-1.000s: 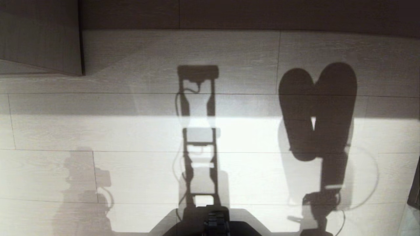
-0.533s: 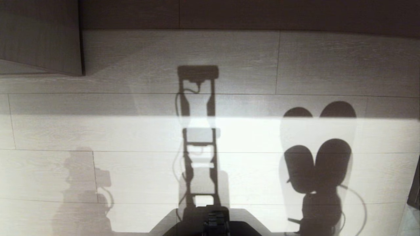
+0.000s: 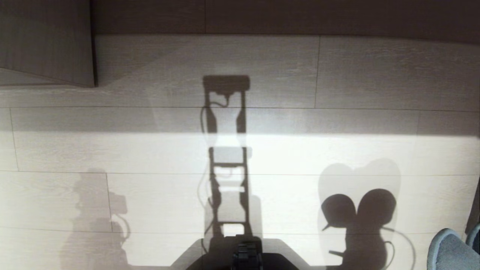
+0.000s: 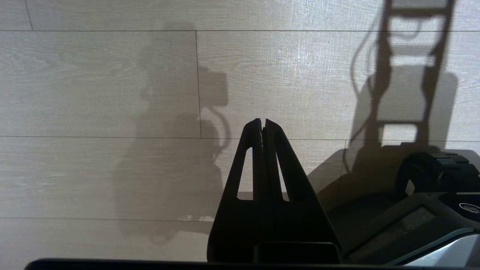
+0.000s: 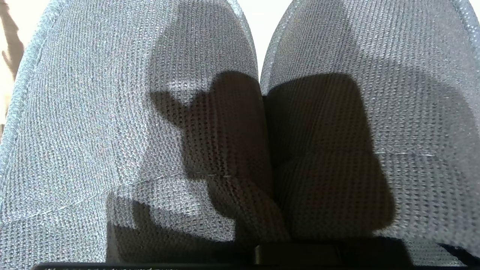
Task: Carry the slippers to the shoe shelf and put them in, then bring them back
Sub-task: Place the slippers into the shoe cabinet
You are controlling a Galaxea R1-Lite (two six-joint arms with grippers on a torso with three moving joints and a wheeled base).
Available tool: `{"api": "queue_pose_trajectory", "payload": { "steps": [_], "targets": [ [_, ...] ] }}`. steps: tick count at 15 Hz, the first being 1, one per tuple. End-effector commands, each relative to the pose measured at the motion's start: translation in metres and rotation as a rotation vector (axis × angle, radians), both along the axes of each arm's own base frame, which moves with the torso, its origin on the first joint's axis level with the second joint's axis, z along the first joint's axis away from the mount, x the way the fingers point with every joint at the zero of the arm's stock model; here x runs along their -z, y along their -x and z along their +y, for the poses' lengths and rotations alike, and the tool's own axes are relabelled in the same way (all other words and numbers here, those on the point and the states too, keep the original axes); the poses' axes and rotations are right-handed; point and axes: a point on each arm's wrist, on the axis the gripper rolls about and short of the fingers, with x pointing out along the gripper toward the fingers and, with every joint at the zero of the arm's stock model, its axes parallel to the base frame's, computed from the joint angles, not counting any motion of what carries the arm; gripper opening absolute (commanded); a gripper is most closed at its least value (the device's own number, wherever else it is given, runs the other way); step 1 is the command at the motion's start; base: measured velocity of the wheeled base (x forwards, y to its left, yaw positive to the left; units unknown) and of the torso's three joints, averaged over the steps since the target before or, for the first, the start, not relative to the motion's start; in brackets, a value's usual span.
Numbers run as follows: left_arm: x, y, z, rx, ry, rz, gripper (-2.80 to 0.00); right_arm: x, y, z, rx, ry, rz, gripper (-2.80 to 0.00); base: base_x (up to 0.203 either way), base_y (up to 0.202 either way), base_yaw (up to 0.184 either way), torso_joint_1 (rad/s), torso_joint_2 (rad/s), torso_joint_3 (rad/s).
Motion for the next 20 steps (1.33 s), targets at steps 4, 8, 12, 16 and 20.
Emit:
{"api": "queue_pose_trajectory", "payload": {
  "steps": [4,8,12,16,20],
  "targets": [
    [0.0,0.0,0.0,0.0,0.002,-0.001,-2.8,0.0025,-0.0006,-0.0001,0.0,-0.031,0.012,-2.8,0.0,0.0,0.0,0.005,0.0,0.153],
    [0.0,0.0,0.0,0.0,0.002,-0.001,-2.8,0.002,-0.0005,-0.0001,0.0,-0.031,0.011,-2.8,0.0,0.0,0.0,0.002,0.0,0.2],
    [0.0,0.0,0.0,0.0,0.002,-0.001,-2.8,0.002,-0.0005,-0.0001,0.0,-0.031,0.011,-2.8,0.0,0.0,0.0,0.001,0.0,0.201],
    [0.0,0.0,0.0,0.0,0.004,-0.001,-2.8,0.002,-0.0005,-0.0001,0.0,-0.031,0.011,-2.8,0.0,0.0,0.0,0.004,0.0,0.206],
    [0.0,0.0,0.0,0.0,0.002,-0.001,-2.8,0.002,-0.0005,-0.0001,0.0,-0.031,0.011,-2.8,0.0,0.0,0.0,0.005,0.0,0.201]
  ]
}}
